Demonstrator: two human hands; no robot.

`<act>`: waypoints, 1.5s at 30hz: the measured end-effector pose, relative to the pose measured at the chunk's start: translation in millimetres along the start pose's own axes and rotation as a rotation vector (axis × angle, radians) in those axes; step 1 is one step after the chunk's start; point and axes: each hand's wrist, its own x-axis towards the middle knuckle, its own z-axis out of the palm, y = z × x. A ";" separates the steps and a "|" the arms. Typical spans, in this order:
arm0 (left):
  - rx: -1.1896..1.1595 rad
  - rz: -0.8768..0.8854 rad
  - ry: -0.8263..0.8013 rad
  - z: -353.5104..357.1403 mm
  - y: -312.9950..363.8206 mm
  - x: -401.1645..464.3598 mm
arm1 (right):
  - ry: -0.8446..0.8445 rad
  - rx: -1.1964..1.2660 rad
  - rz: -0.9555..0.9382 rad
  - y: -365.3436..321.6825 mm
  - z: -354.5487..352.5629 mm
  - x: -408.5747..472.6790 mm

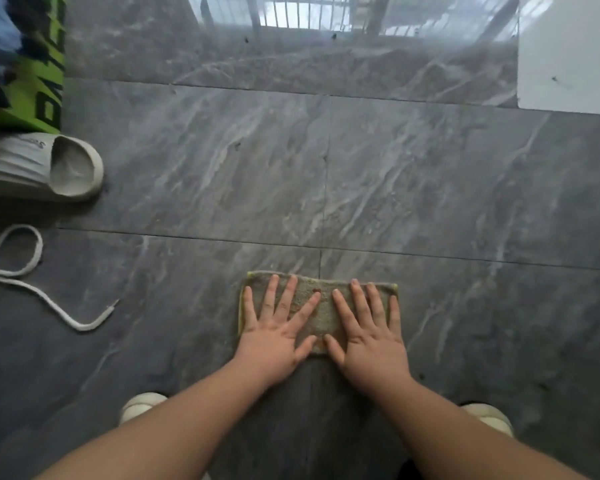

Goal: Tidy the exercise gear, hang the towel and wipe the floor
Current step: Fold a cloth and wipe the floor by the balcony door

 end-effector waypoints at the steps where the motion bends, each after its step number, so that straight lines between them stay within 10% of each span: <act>1: 0.012 -0.001 0.006 0.9 -0.6 1.9 | 0.006 0.007 -0.001 1.4 -2.2 4.2; 21: -0.039 0.047 0.022 -46.5 3.2 54.6 | 0.031 0.104 0.018 30.6 -47.1 53.9; 27: -0.148 0.130 0.283 -53.5 -18.2 44.1 | 0.333 0.468 0.135 49.0 -65.6 58.7; 35: -0.744 -0.486 0.333 -78.5 -49.4 48.5 | 0.258 0.660 0.819 51.5 -76.0 50.3; 45: -0.788 -0.541 0.154 -73.4 -56.9 54.6 | 0.148 0.716 0.896 38.9 -75.6 53.2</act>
